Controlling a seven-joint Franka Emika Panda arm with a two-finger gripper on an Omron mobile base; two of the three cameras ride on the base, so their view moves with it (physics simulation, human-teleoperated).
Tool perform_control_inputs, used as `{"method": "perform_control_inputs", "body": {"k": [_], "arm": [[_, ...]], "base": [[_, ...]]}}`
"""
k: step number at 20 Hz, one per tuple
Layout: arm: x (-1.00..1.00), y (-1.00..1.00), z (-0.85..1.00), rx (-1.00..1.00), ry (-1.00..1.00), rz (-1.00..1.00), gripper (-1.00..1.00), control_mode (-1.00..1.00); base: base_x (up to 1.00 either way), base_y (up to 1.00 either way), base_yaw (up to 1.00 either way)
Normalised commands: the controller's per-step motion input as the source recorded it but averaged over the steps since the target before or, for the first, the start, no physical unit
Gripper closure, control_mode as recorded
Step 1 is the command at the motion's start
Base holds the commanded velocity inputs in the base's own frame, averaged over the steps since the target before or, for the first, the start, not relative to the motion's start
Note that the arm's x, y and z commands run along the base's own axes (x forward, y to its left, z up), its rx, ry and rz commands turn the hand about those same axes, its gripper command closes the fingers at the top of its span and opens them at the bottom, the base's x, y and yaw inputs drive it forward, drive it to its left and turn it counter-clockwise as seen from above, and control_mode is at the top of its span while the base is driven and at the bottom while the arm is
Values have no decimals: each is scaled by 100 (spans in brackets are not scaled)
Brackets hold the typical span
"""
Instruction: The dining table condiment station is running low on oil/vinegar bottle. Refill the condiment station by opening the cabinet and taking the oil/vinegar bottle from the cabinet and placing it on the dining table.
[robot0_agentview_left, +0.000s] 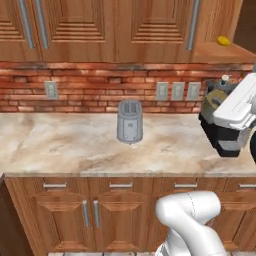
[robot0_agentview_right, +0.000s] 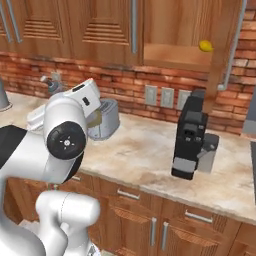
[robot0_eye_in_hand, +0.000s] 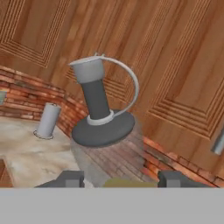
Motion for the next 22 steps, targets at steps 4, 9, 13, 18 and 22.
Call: {"method": "perform_control_inputs", "body": {"k": [4, 9, 13, 18, 22], "arm": [[0, 0, 0, 0, 0, 0, 100, 100], [0, 0, 0, 0, 0, 0, 100, 100], [0, 0, 0, 0, 0, 0, 100, 100], [0, 0, 0, 0, 0, 0, 100, 100], [0, 0, 0, 0, 0, 0, 100, 100]], "base": [[-3, 16, 69], [-1, 7, 76], [-9, 11, 82], [-22, 30, 87], [-27, 50, 90]]}}
